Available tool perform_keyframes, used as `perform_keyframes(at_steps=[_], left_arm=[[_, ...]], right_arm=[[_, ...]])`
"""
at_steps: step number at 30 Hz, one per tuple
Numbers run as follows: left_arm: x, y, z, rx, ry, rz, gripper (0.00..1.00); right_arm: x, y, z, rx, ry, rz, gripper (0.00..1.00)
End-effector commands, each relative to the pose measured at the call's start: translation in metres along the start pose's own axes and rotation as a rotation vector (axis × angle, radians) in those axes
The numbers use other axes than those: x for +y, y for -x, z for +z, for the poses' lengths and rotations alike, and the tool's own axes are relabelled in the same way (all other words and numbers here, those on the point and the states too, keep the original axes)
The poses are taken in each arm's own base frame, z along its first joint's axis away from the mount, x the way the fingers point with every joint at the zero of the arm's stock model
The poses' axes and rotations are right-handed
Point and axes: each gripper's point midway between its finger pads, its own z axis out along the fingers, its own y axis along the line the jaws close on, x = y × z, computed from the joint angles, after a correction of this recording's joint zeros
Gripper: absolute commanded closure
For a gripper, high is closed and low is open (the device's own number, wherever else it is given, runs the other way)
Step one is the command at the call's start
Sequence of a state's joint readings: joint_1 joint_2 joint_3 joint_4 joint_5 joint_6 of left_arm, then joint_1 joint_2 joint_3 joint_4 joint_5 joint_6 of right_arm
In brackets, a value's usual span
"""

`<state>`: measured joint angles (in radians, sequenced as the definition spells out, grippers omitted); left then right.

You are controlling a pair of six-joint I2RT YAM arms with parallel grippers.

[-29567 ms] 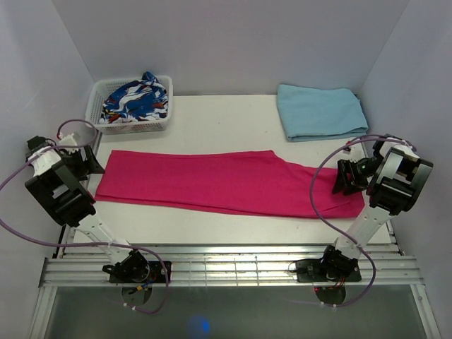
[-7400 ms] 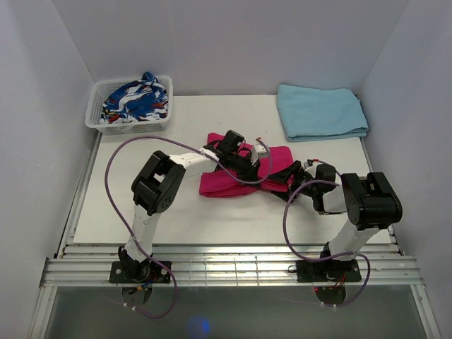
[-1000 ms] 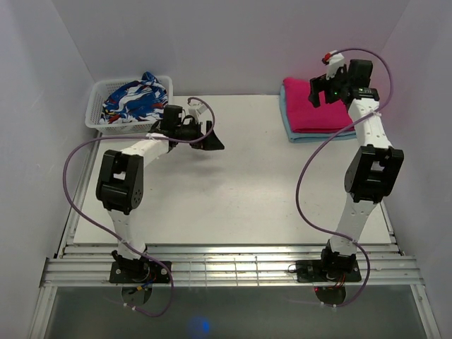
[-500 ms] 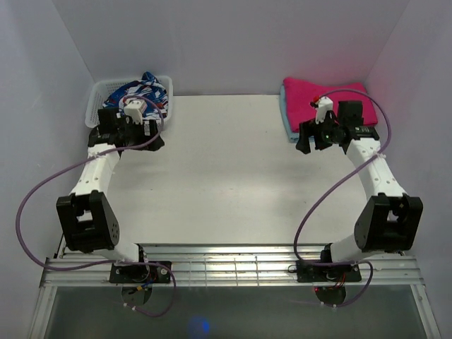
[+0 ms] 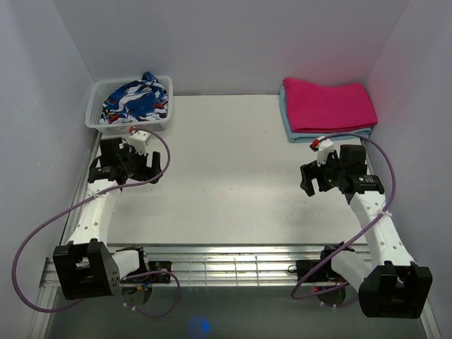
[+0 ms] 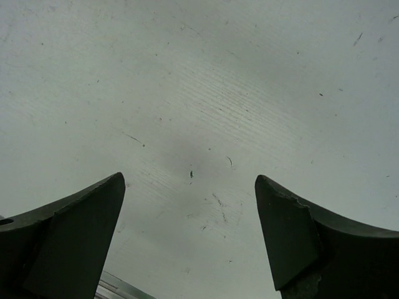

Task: Fold and stack the trousers
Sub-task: Neatly place the folded trousers to the corner

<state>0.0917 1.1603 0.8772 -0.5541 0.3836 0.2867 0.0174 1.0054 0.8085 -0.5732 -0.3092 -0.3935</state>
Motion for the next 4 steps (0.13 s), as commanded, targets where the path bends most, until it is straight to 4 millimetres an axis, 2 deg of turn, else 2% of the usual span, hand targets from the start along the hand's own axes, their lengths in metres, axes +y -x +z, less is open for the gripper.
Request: perform_keyframes(at_steps=[1, 4], left_arm=[[-0.003, 0.015, -0.012, -0.056, -0.002, 0.023, 0.02], [0.000, 0.028, -0.017, -0.090, 0.024, -0.004, 0.02]], right_arm=[[0.000, 0.002, -0.002, -0.027, -0.011, -0.018, 0.10], [-0.002, 0.006, -0.006, -0.037, -0.024, -0.018, 0.10]])
